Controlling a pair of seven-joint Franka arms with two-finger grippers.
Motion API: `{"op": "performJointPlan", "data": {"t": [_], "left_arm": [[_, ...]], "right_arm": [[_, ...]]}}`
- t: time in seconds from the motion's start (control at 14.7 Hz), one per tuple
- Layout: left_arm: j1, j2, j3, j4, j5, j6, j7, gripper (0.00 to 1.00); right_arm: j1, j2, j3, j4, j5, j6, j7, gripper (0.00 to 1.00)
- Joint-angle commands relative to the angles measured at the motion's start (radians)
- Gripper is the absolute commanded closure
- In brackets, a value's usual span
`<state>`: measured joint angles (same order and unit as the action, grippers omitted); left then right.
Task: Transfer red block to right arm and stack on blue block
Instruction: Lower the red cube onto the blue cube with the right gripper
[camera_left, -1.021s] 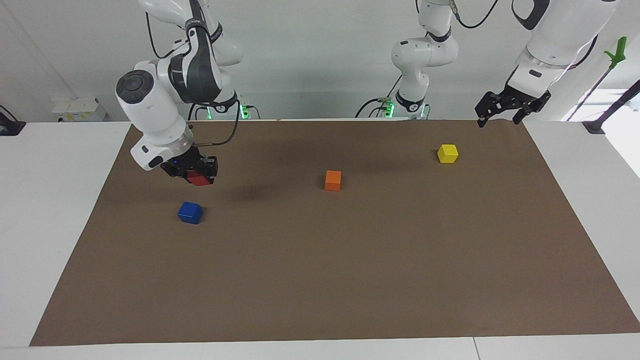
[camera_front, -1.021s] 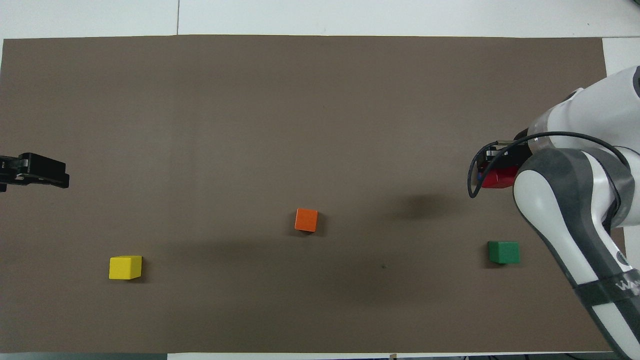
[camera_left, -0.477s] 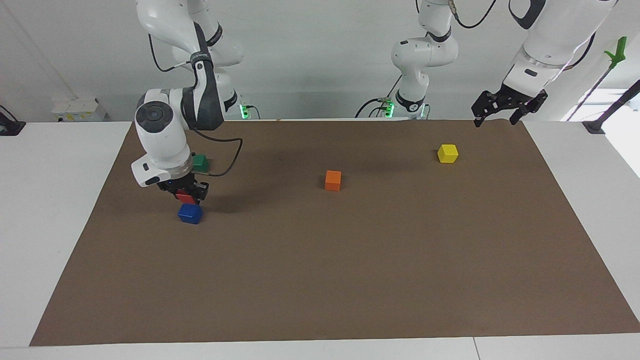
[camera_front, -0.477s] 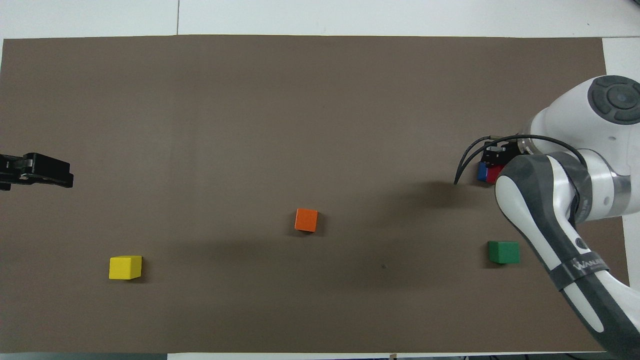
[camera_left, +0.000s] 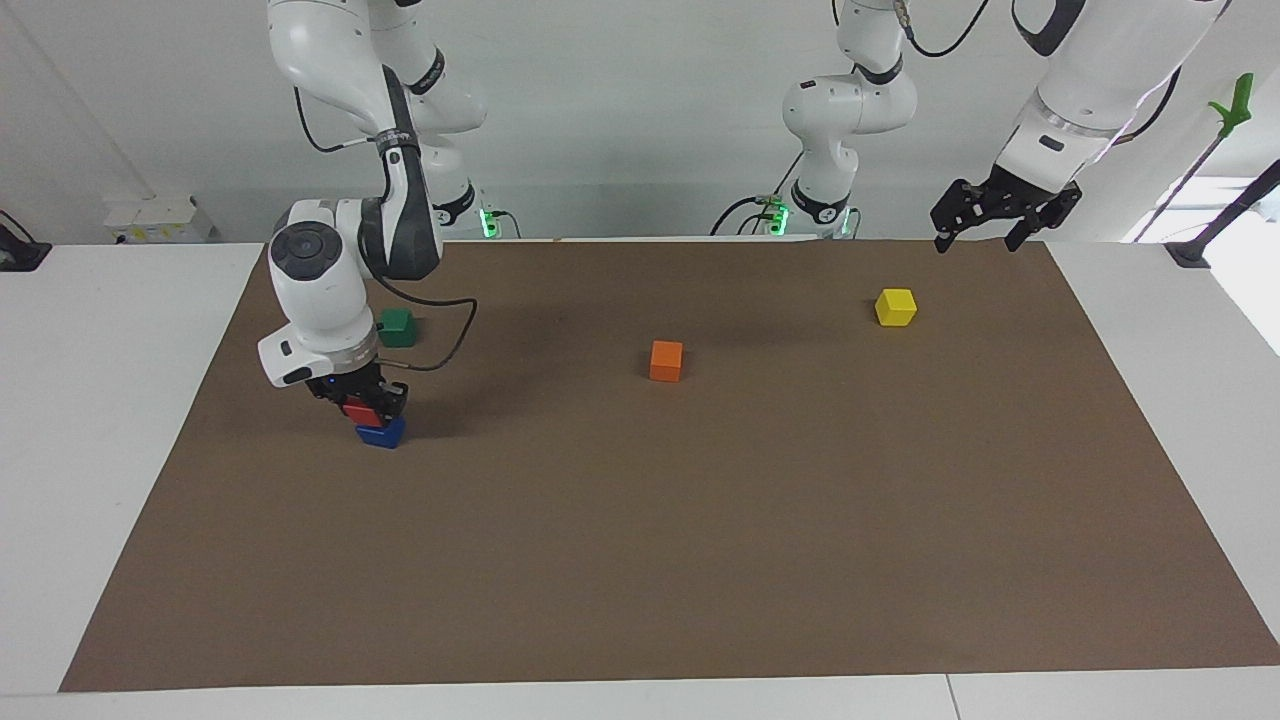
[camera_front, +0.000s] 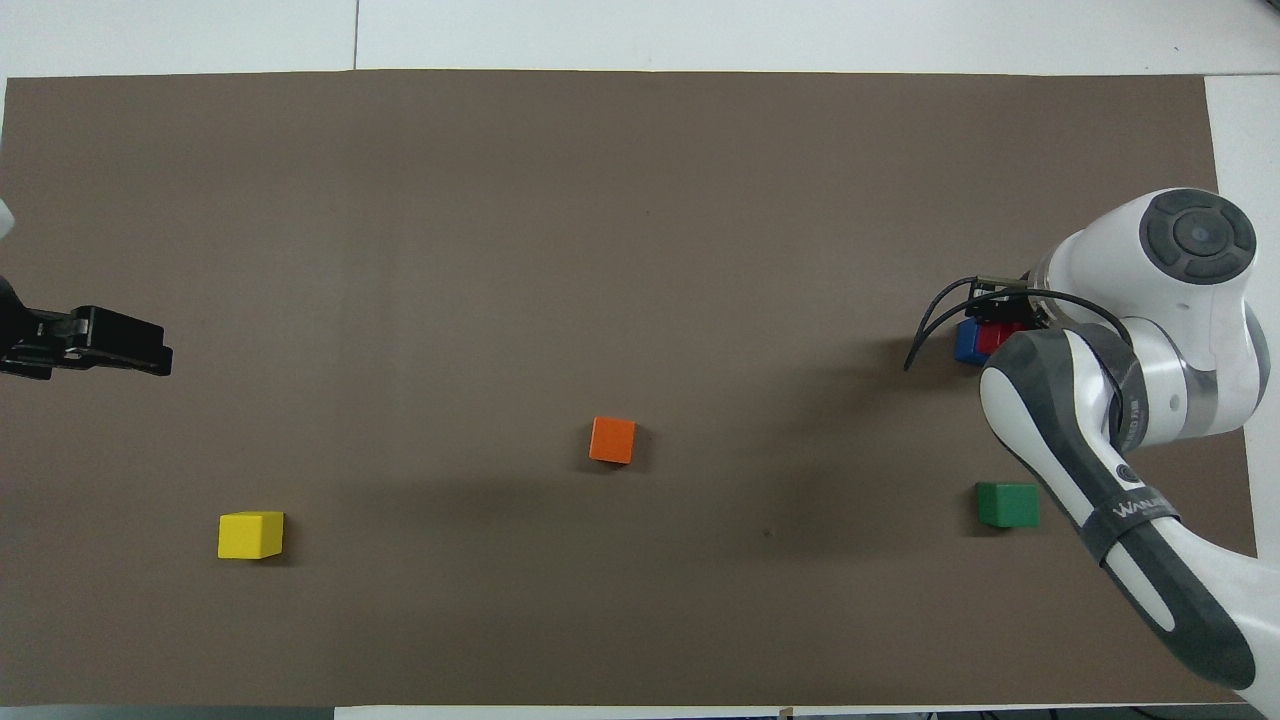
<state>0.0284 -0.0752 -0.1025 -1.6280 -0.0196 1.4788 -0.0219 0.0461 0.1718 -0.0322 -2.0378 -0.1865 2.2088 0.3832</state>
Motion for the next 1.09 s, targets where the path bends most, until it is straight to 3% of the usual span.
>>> {"op": "performJointPlan", "data": {"t": [0.0, 0.95, 1.02], "left_arm": [[-0.024, -0.014, 0.024, -0.007, -0.01, -0.005, 0.003, 0.0], [-0.01, -0.024, 0.018, -0.006, -0.01, -0.014, -0.003, 0.0], [-0.01, -0.024, 0.018, -0.006, -0.01, -0.014, -0.003, 0.0]], "right_arm": [[-0.02, 0.009, 0.014, -0.012, -0.025, 0.038, 0.026, 1.0], [-0.019, 0.034, 0.015, -0.022, -0.005, 0.084, 0.074, 1.0], [-0.018, 0.034, 0.015, -0.021, -0.002, 0.083, 0.074, 0.8]]}}
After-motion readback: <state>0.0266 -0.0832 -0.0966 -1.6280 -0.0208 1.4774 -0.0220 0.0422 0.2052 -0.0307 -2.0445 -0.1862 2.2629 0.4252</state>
